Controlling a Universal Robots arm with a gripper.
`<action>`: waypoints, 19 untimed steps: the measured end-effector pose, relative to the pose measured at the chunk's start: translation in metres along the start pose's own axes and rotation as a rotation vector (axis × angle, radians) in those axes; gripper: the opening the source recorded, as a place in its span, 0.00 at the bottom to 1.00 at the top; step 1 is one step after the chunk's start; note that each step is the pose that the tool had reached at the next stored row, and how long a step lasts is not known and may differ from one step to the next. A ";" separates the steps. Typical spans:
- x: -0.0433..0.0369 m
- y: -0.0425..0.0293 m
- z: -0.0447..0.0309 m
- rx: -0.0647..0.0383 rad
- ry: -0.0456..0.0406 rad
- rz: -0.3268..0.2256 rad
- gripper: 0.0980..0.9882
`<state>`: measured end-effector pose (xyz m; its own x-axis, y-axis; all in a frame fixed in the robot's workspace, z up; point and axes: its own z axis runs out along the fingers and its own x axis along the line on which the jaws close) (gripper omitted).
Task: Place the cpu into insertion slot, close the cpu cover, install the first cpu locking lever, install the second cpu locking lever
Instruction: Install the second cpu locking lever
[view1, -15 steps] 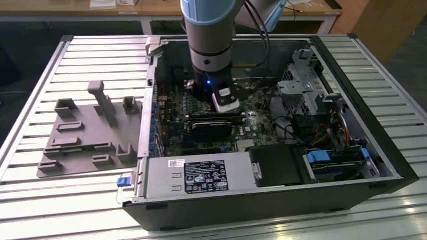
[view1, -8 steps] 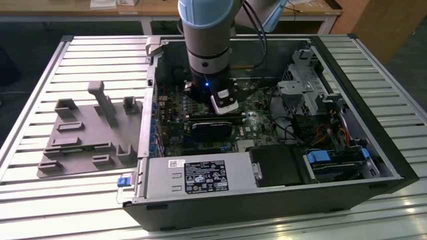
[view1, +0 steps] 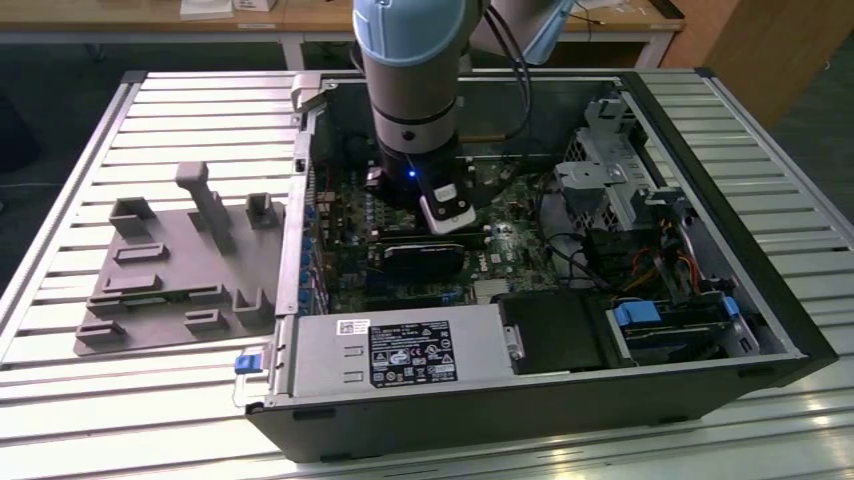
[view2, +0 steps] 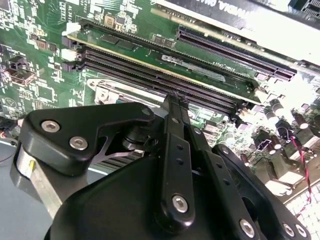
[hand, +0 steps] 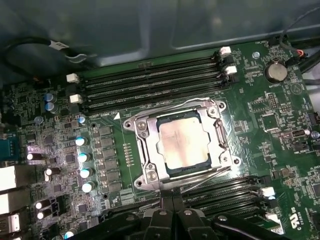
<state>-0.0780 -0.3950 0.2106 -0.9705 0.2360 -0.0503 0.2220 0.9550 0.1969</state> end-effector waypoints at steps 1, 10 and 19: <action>0.0002 -0.0008 0.0002 -0.006 0.0016 -0.001 0.00; 0.0051 -0.0071 0.0024 -0.049 0.0136 -0.008 0.00; 0.0078 -0.0133 0.0040 -0.095 0.0252 -0.010 0.00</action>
<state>-0.0882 -0.4051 0.2037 -0.9748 0.2213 -0.0281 0.2040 0.9356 0.2883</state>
